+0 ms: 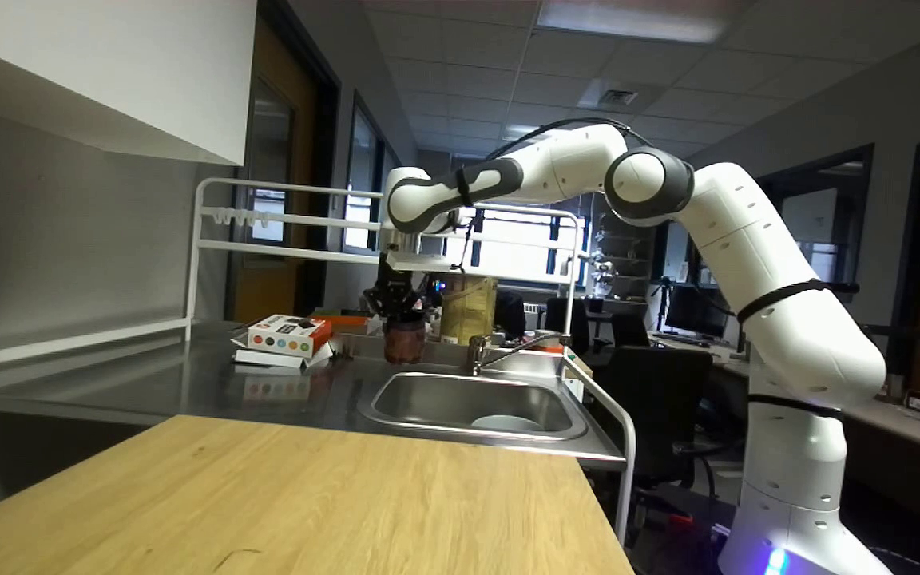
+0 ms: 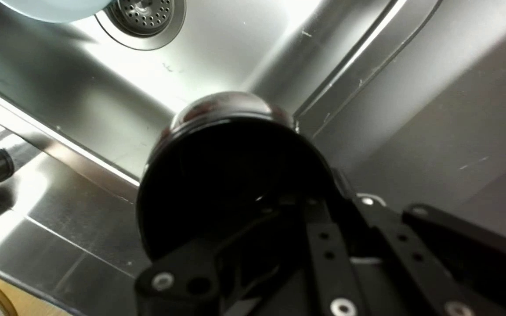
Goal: Remove the brown mug from the sink
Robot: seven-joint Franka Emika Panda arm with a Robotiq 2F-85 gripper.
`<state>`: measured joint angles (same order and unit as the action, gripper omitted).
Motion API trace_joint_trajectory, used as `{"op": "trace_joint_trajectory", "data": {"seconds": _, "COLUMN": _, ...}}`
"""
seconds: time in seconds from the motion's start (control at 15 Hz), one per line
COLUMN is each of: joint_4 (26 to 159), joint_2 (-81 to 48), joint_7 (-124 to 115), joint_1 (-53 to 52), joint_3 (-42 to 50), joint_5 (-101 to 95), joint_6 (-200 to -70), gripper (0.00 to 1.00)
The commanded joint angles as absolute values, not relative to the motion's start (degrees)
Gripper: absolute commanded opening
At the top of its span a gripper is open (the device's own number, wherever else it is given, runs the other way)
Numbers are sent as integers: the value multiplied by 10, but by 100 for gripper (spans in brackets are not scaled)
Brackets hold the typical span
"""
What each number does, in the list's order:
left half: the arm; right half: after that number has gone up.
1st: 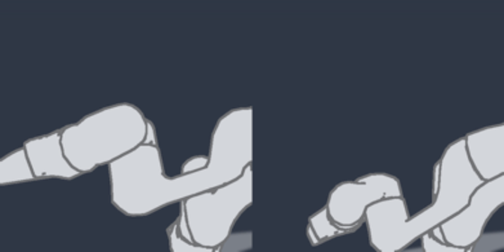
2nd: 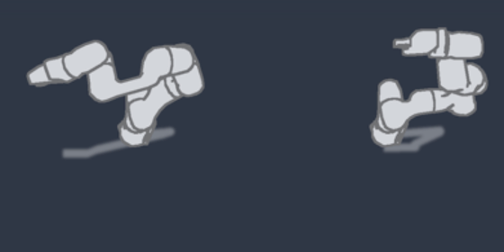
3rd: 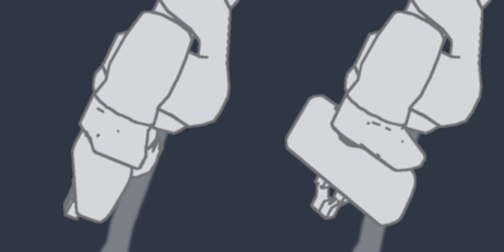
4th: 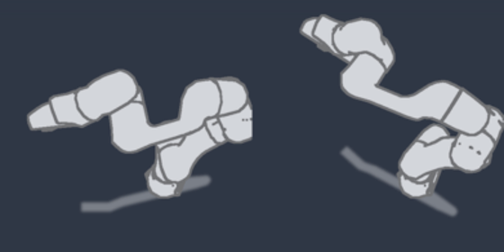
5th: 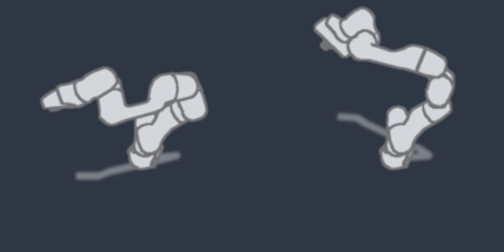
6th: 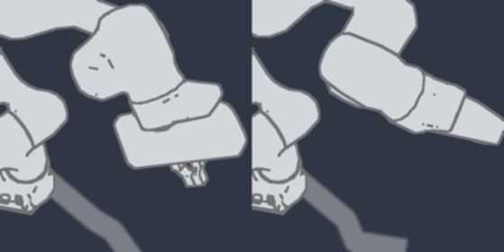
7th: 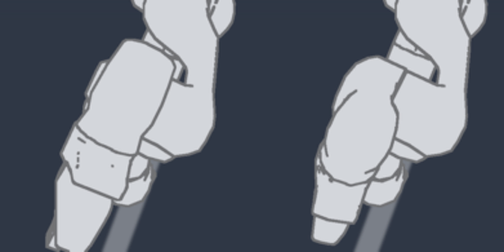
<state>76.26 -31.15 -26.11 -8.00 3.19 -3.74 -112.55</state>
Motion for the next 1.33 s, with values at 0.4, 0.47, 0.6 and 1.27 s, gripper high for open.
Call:
{"op": "trace_joint_trajectory", "data": {"seconds": 0.4, "joint_4": 539, "joint_2": -452, "joint_7": -172, "joint_1": -91, "joint_3": -10, "joint_5": -19, "joint_6": -1070, "gripper": 5}}
{"op": "trace_joint_trajectory", "data": {"seconds": 0.47, "joint_4": 516, "joint_2": -467, "joint_7": -163, "joint_1": -92, "joint_3": -12, "joint_5": -19, "joint_6": -1061, "gripper": 5}}
{"op": "trace_joint_trajectory", "data": {"seconds": 0.6, "joint_4": 474, "joint_2": -497, "joint_7": -143, "joint_1": -90, "joint_3": -15, "joint_5": -16, "joint_6": -1042, "gripper": 4}}
{"op": "trace_joint_trajectory", "data": {"seconds": 1.27, "joint_4": 347, "joint_2": -593, "joint_7": -98, "joint_1": -70, "joint_3": -15, "joint_5": -7, "joint_6": -969, "gripper": 48}}
